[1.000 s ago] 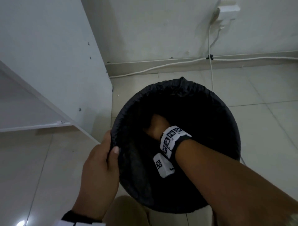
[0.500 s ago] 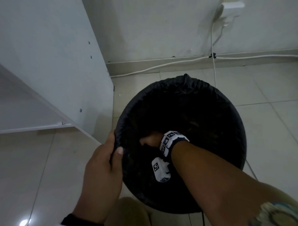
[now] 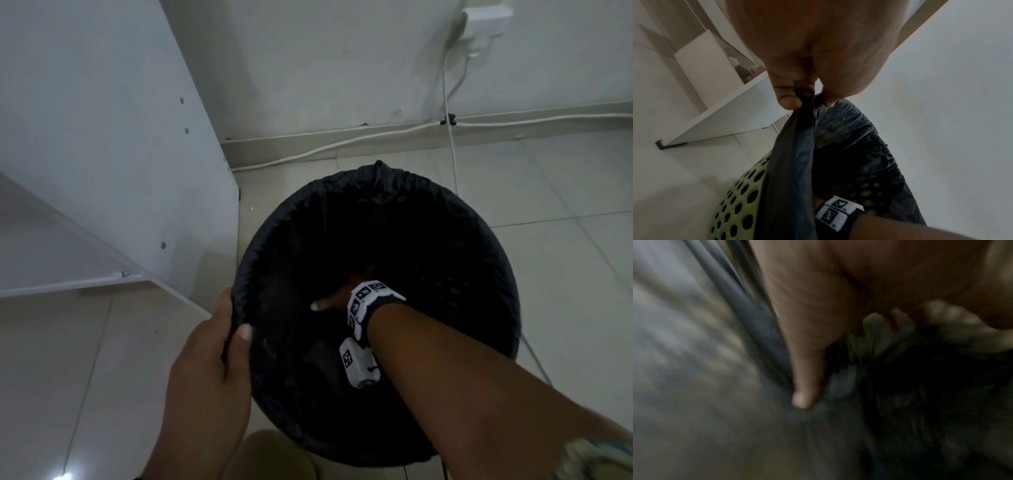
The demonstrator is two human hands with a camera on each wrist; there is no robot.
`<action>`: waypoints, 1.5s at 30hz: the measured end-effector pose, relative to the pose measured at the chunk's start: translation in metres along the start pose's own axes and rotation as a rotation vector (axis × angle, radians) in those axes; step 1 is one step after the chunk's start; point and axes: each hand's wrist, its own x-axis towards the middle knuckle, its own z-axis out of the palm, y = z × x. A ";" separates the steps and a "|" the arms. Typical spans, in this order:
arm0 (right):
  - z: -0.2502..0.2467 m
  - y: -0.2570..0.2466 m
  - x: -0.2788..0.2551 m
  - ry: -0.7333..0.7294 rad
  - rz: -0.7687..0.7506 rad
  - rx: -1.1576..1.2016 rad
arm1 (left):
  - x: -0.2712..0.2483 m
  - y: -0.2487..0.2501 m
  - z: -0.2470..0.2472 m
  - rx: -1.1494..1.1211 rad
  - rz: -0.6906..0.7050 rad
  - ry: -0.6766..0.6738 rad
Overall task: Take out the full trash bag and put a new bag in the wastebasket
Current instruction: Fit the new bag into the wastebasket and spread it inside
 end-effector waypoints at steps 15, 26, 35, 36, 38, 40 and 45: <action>-0.071 -0.006 -0.121 0.390 -0.264 -0.049 | 0.033 0.019 -0.005 -0.050 0.033 -0.038; -0.060 0.091 -0.199 0.597 -0.137 0.601 | 0.051 0.016 0.001 -0.081 -0.036 0.039; -0.042 0.101 -0.156 0.643 -0.297 0.924 | 0.037 0.010 0.008 -0.486 -0.302 0.130; -0.043 0.100 -0.153 0.635 -0.301 0.968 | 0.032 0.011 0.011 -0.537 -0.323 0.129; -0.045 0.096 -0.149 0.619 -0.295 1.045 | 0.019 0.015 0.018 -0.612 -0.327 0.107; -0.046 0.092 -0.144 0.603 -0.290 1.102 | 0.010 0.017 0.023 -0.631 -0.302 0.101; -0.047 0.080 -0.130 0.540 -0.256 1.225 | 0.015 0.012 0.020 -0.601 -0.263 0.173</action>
